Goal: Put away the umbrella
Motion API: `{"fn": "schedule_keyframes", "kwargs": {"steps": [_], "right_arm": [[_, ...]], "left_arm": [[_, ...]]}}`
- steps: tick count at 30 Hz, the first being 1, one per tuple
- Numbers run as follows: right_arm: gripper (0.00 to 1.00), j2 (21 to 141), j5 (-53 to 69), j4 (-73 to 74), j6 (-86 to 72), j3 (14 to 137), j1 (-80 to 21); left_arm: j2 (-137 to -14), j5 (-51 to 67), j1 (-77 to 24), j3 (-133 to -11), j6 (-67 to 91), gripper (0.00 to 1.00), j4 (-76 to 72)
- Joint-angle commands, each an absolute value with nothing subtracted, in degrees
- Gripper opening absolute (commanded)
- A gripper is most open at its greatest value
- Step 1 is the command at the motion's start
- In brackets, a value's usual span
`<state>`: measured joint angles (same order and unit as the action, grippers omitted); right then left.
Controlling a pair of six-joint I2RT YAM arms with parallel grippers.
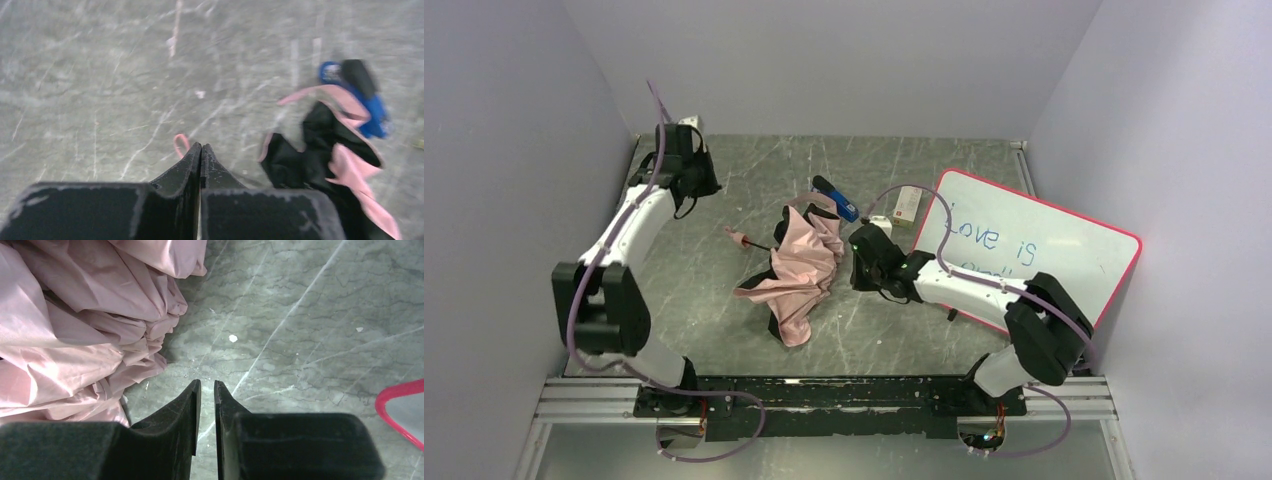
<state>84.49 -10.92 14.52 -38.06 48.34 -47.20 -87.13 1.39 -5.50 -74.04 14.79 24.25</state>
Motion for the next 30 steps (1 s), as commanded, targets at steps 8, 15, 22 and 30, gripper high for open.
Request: {"fn": "schedule_keyframes", "kwargs": {"steps": [8,15,22,30], "right_arm": [[0.2,92.0,-9.5,13.4,-35.0,53.9,-46.4],[0.2,98.5,-7.9,12.9,-33.5,59.5,-44.8],[0.2,103.0,-5.0,13.7,-32.4,63.4,-44.3],[0.2,105.2,-2.1,13.3,-31.9,64.9,-44.3]], "left_arm": [[-104.5,-1.9,-2.4,-76.8,12.9,0.05,23.7],[-109.9,1.5,-2.4,-77.4,8.8,0.05,25.0],[-113.0,8.0,-2.4,-77.2,3.6,0.05,28.8],[-111.4,13.1,-3.3,-74.9,1.6,0.05,27.1]]}}
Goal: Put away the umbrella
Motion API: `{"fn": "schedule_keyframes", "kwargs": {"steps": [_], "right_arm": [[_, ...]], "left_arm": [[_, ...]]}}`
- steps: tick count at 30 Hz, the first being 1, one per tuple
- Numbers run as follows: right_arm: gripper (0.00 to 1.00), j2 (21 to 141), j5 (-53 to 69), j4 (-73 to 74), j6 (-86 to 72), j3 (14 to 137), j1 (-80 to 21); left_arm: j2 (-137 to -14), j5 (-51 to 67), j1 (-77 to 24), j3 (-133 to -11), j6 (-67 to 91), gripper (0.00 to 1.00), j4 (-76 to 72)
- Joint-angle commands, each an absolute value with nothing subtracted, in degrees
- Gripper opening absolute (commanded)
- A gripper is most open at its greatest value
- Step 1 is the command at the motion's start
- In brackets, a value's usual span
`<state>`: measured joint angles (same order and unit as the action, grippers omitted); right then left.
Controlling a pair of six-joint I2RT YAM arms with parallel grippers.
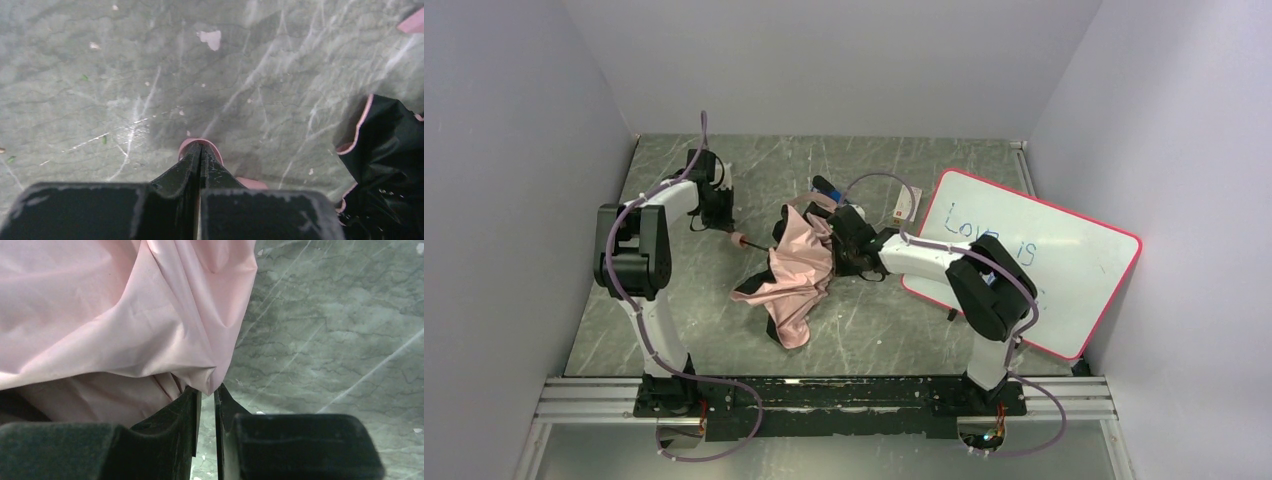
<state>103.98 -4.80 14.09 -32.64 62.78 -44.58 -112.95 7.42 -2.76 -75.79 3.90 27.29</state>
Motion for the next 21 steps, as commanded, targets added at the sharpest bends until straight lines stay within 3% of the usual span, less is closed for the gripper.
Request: {"fn": "schedule_keyframes", "kwargs": {"steps": [1,6,12,21], "right_arm": [[0.2,105.5,-1.7,13.1,-31.9,65.3,-44.3],[0.2,108.3,-0.3,13.7,-31.6,70.0,-44.2],[0.2,111.0,3.5,12.1,-33.3,73.7,-44.2],[0.2,108.5,-2.6,12.9,-32.2,69.2,-43.0]], "left_arm": [[-111.4,14.0,-3.8,-75.1,1.4,0.05,27.0],[-110.8,13.8,-8.4,-75.0,1.7,0.05,29.2],[-106.2,14.4,-15.4,-65.9,7.3,0.05,24.7],[-99.1,6.9,-12.9,-69.0,9.3,0.05,27.9]]}}
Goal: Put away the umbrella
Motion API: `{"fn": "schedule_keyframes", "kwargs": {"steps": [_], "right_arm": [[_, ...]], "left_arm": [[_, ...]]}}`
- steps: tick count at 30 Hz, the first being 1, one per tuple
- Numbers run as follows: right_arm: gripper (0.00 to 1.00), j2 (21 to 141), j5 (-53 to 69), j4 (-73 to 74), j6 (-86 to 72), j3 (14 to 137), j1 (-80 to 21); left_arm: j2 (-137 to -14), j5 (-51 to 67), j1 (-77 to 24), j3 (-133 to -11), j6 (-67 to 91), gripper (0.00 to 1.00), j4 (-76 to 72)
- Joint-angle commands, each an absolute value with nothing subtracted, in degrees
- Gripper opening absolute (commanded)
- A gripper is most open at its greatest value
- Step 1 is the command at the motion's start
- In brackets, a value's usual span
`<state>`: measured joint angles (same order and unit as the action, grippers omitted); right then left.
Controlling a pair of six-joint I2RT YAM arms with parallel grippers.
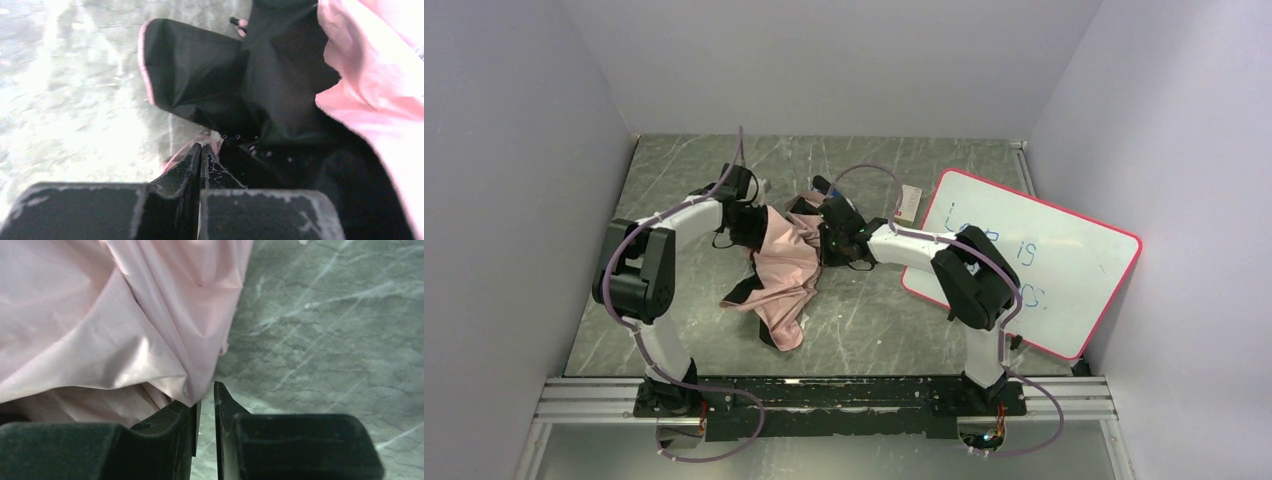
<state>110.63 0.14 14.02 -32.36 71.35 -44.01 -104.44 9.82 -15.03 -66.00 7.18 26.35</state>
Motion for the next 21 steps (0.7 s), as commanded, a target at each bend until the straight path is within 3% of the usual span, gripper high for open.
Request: {"fn": "schedule_keyframes", "kwargs": {"steps": [1,10,21], "right_arm": [[0.2,107.9,-3.0,12.9,-32.1,68.5,-42.6],[0.21,104.6,-4.4,13.3,-29.6,64.9,-41.0],[0.21,106.8,5.0,14.2,-28.9,66.8,-41.5]], "left_arm": [[-97.6,6.5,-12.0,-69.2,9.9,0.05,28.0],[-87.3,0.1,-7.1,-66.6,11.3,0.05,29.1],[-97.5,6.4,-7.0,-64.6,7.7,0.05,29.5]]}}
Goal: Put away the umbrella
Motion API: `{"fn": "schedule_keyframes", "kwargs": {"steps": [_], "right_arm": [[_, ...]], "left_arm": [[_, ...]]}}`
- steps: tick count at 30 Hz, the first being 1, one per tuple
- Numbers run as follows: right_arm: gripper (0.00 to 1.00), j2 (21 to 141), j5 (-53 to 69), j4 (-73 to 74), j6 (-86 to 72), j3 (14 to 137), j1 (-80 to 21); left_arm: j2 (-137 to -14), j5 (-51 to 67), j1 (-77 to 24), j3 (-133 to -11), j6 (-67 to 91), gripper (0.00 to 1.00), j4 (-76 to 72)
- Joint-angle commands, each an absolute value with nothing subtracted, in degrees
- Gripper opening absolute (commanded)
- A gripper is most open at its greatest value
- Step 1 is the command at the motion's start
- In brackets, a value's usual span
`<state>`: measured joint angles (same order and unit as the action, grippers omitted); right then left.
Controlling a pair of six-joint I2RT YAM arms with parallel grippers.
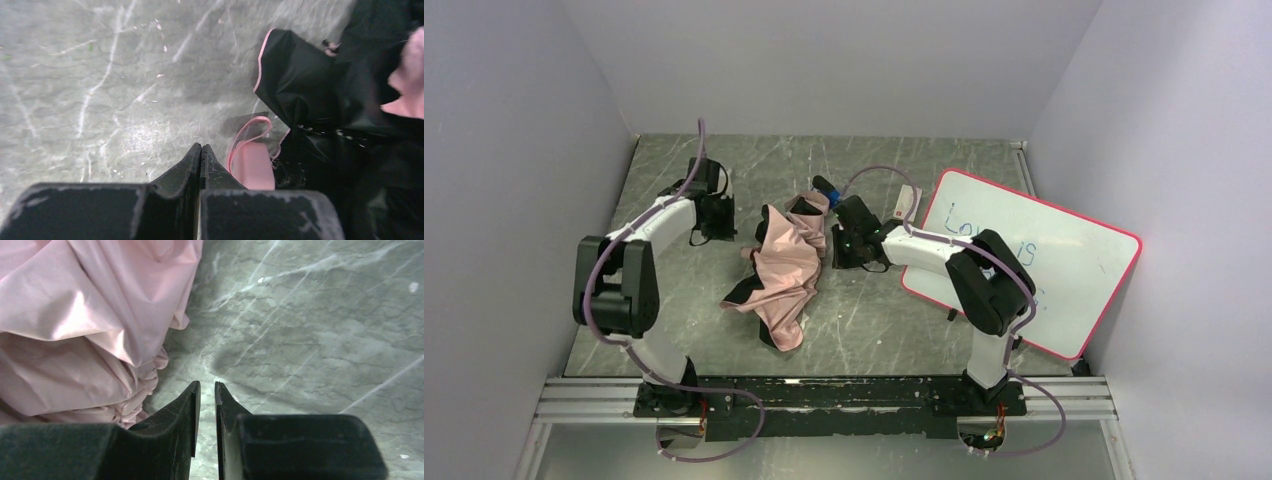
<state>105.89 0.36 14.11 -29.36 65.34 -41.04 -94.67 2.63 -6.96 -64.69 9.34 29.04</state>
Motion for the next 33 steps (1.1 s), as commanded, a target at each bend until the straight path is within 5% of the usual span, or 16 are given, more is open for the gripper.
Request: {"fn": "schedule_keyframes", "kwargs": {"steps": [1,21,33], "right_arm": [[0.21,107.2,5.4,14.2,-29.0,67.4,-41.8],[0.21,111.4,12.6,10.2,-33.1,73.1,-45.0],[0.22,107.7,3.4,14.4,-29.2,70.3,-43.8]], "left_arm": [[-98.1,6.6,-7.1,-64.9,7.6,0.05,29.5],[-99.5,11.0,-17.1,-61.6,8.8,0.05,27.7],[-89.6,7.1,-18.5,-61.2,9.5,0.05,33.1]]}}
